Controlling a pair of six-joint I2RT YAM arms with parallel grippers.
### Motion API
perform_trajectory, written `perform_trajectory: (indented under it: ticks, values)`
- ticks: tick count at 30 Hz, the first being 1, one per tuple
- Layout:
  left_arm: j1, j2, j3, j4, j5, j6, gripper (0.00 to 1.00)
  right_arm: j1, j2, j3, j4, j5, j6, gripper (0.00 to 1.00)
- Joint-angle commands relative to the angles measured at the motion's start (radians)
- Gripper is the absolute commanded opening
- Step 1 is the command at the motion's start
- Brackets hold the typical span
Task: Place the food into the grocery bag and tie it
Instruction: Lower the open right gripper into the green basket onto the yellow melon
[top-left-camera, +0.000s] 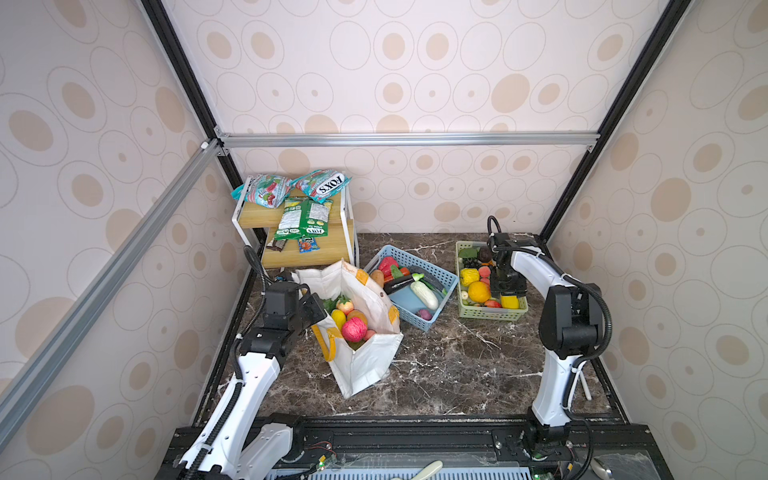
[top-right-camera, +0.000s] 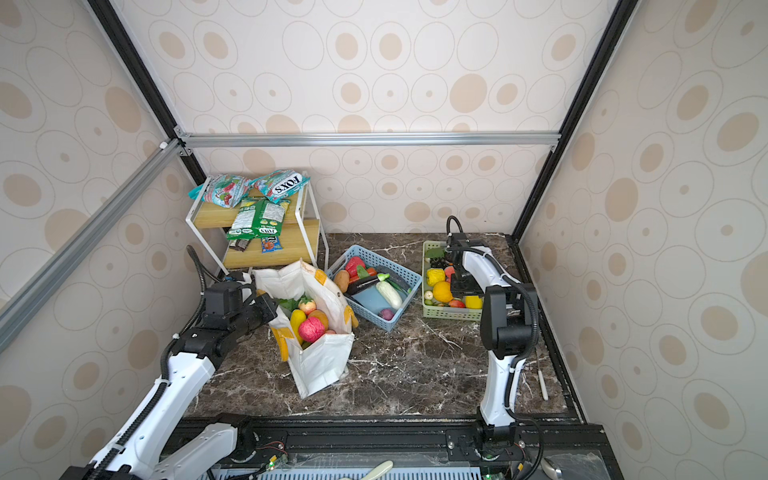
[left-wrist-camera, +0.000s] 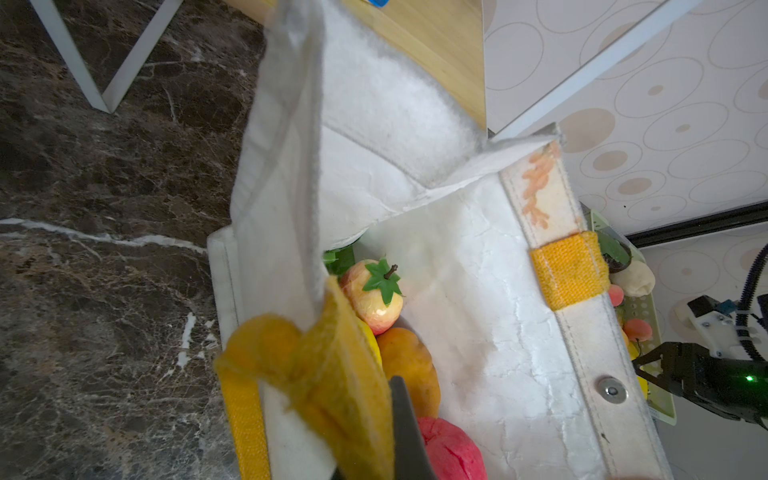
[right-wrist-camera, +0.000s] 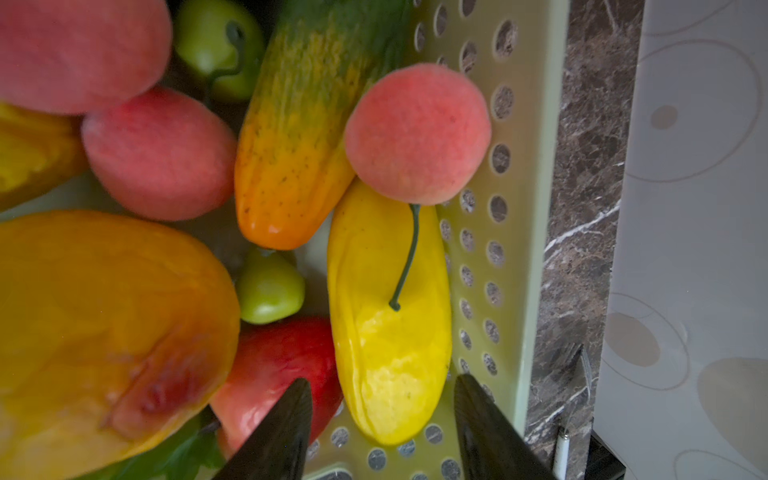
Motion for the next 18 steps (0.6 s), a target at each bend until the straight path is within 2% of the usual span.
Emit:
perform_trajectory:
  ticks: [1,18]
  values:
    - [0.01,-0.014,0.044,0.002,-0.026,0.024,0.0,-0.016,0.022,-0.015,-0.003,0.024,-0.012,0.58]
    - [0.009,-0.01,0.053,-0.002,-0.024,0.022,0.0,-0.051,0.054,-0.032,0.029,-0.047,-0.011,0.59]
